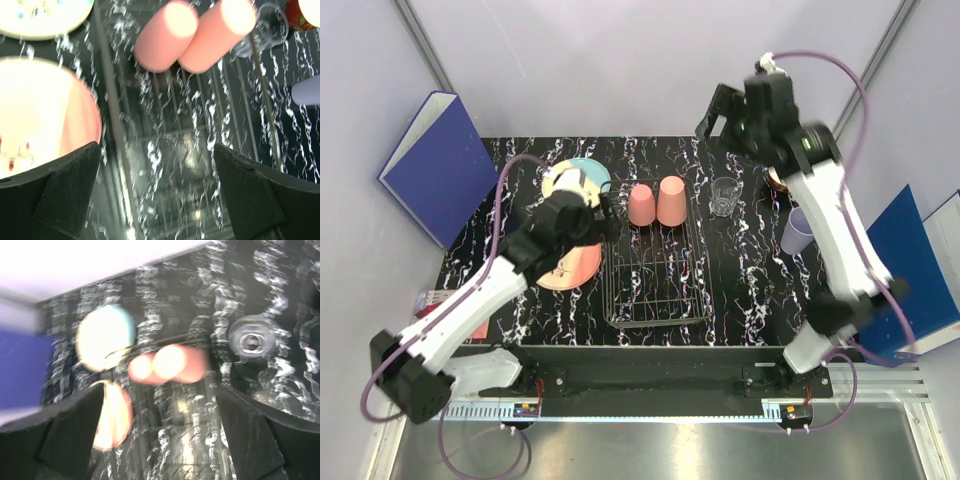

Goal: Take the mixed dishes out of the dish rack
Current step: Pick up the cup from the dish rack.

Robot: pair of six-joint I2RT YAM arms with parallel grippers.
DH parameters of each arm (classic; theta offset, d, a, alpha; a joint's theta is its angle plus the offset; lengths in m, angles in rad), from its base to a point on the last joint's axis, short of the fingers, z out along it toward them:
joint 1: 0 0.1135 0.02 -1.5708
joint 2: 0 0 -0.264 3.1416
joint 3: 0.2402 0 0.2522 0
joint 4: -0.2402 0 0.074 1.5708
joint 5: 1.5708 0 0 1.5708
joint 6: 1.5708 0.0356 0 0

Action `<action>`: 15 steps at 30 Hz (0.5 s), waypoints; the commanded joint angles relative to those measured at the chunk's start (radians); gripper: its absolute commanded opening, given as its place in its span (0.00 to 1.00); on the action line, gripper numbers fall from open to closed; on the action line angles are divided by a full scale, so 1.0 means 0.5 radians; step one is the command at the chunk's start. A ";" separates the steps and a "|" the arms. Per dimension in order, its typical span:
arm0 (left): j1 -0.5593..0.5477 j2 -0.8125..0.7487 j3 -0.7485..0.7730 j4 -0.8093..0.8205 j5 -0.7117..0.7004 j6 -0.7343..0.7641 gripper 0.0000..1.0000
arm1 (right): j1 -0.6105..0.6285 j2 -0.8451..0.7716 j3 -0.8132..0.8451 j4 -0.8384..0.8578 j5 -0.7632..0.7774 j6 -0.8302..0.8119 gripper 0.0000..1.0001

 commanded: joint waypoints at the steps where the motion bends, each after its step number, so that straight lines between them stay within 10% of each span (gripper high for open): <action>1: 0.001 0.346 0.303 0.127 0.019 0.141 0.99 | 0.136 -0.779 -1.413 1.087 -0.029 -0.008 1.00; 4: 0.001 0.586 0.472 0.240 0.130 0.135 0.99 | 0.127 -1.366 -2.153 1.825 -0.148 0.057 1.00; 15: -0.014 1.335 1.126 0.474 0.298 0.359 0.99 | 0.145 -1.756 -2.517 1.550 -0.385 -0.057 1.00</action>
